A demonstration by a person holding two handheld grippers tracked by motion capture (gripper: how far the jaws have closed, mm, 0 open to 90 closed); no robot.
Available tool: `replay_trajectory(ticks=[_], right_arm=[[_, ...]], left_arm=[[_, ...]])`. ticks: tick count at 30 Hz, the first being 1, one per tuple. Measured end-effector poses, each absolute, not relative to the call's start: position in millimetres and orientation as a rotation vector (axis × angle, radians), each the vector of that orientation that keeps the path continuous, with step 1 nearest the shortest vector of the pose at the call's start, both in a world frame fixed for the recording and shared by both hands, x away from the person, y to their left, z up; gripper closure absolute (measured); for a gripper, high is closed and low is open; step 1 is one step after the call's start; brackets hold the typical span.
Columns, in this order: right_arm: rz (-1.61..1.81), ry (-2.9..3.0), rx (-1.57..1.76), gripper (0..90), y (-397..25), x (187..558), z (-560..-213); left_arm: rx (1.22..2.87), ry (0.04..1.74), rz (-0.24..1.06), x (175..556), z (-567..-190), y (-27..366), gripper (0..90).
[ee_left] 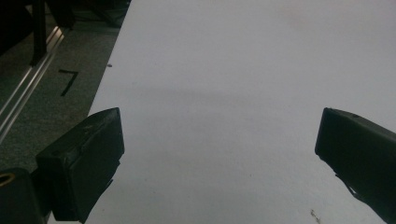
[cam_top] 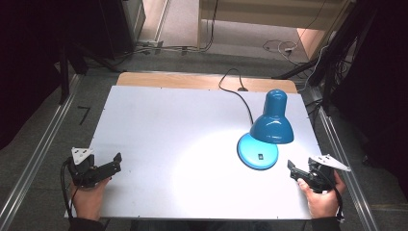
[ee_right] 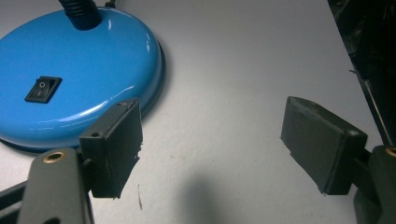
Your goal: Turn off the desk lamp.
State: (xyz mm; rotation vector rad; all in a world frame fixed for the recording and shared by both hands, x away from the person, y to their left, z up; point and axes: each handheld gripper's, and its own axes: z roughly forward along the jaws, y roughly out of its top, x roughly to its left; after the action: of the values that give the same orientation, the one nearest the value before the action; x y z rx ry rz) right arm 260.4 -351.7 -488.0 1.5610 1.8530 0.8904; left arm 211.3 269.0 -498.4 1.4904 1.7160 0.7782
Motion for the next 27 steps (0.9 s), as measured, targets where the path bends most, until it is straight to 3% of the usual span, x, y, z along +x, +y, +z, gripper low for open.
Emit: replay_trajectory(ticks=[10,27], right_arm=[[0.902,1.879,1.532,23.2,-339,261,-486],[0.943,1.928,1.487,40.1,-321,266,-485]], left_arm=[[1.492,1.716,0.778,211,-498,269,1.8],[1.489,1.717,0.779,211,-498,270,1.8]])
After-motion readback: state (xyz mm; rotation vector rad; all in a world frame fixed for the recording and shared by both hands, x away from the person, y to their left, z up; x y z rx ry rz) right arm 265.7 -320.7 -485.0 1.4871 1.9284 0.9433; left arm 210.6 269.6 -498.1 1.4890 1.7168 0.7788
